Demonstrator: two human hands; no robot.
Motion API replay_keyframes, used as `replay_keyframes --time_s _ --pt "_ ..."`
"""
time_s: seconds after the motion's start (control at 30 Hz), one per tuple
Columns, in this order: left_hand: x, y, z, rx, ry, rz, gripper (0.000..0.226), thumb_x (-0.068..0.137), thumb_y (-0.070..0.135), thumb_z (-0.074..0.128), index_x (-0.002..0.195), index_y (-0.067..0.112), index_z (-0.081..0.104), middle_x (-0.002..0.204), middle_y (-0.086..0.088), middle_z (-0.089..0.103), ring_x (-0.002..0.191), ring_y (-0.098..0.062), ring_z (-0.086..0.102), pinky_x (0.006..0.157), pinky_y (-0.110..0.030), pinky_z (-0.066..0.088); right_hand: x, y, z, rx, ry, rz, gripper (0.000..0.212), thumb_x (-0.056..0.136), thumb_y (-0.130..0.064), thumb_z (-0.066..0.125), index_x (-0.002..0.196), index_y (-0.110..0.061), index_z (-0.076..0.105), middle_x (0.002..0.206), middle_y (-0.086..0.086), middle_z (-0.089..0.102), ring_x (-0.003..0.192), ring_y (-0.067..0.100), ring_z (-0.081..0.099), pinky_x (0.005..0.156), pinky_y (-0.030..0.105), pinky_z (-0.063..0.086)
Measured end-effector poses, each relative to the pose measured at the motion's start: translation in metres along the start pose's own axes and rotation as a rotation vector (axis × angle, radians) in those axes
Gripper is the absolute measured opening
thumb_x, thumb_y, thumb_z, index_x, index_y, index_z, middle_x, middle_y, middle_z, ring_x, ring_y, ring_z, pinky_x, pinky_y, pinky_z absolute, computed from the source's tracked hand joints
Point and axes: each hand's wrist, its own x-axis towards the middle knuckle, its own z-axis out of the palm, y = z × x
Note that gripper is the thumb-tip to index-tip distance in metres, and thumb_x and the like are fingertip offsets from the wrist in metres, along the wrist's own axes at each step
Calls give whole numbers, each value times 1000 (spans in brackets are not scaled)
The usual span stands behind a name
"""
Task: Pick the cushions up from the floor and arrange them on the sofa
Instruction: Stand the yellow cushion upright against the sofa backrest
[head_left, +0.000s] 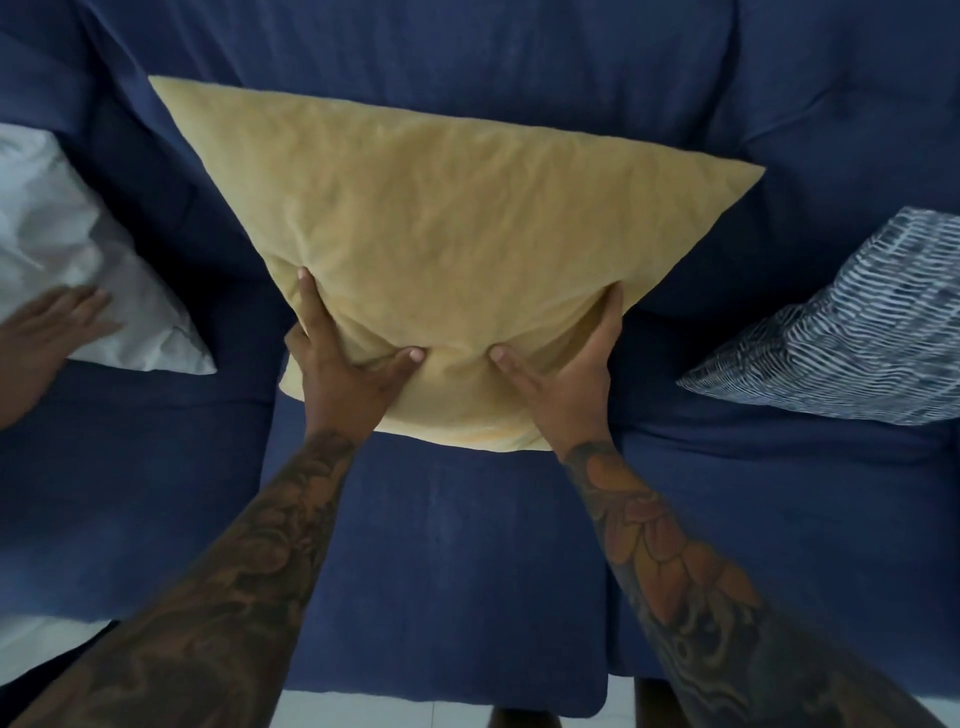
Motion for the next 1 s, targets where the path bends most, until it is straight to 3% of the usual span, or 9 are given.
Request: replay_keyframes --time_s 0.17,0.3,0.4,0.5,0.57,0.67,0.77,0.9,1.0 --pt "5 5 10 -78 75 31 143 53 77 89 165 49 3 134 -3 32 113 8 43 91 -1 33 6 2 -3 -48 58 -61 137 71 -48 98 170 -37 3 174 -21 15 160 -3 17 132 31 23" --pt "-4 -7 16 -48 45 -69 144 52 78 87 164 53 0 141 -1 27 123 -19 42 105 -39 40 6 18 -10 -116 20 -76 135 74 -38 98 172 -24 7 150 -54 12 142 -30 15 113 -3 17" --pt "-4 -6 15 -91 74 -67 143 50 80 87 163 57 1 136 3 30 119 -17 46 102 -29 38 6 18 -9 -181 52 -131 127 75 -36 97 170 -31 13 144 -62 13 139 -32 18 109 -5 17" --pt "-8 -5 14 -135 120 -56 140 48 83 86 160 64 3 129 16 32 120 9 41 92 -16 32 2 17 -9 -212 75 -172 121 78 -33 95 161 -57 10 150 -57 17 143 -26 22 112 -2 20" --pt "-16 -10 16 -138 119 -73 141 47 83 87 160 63 5 128 14 33 115 22 35 92 -16 31 -2 20 -10 -221 72 -169 121 79 -31 95 162 -57 11 152 -55 17 145 -25 22 113 -2 20" --pt "-22 -17 20 -111 75 -117 141 52 76 88 163 56 3 134 3 30 109 1 41 100 -23 34 -3 24 -11 -225 38 -136 121 78 -32 96 168 -40 16 152 -43 25 142 -24 25 110 -4 21" --pt "-16 -15 22 -68 91 -56 134 64 87 72 169 38 4 146 -3 23 125 -10 35 110 -35 31 2 15 -11 -195 20 -87 124 75 -46 95 169 -36 15 156 -4 32 139 -20 26 108 -5 23" --pt "1 15 20 -53 341 98 119 84 91 42 169 11 16 166 -23 12 153 -23 16 121 -19 15 14 -11 -9 -147 185 -187 111 88 -73 70 170 -23 15 172 12 10 159 3 14 120 4 15" --pt "22 43 22 11 448 217 111 91 82 42 167 4 21 172 -24 9 159 -28 10 128 -33 13 29 -32 5 -160 282 -264 108 94 -73 60 171 -12 13 175 25 -4 166 26 1 131 26 12"
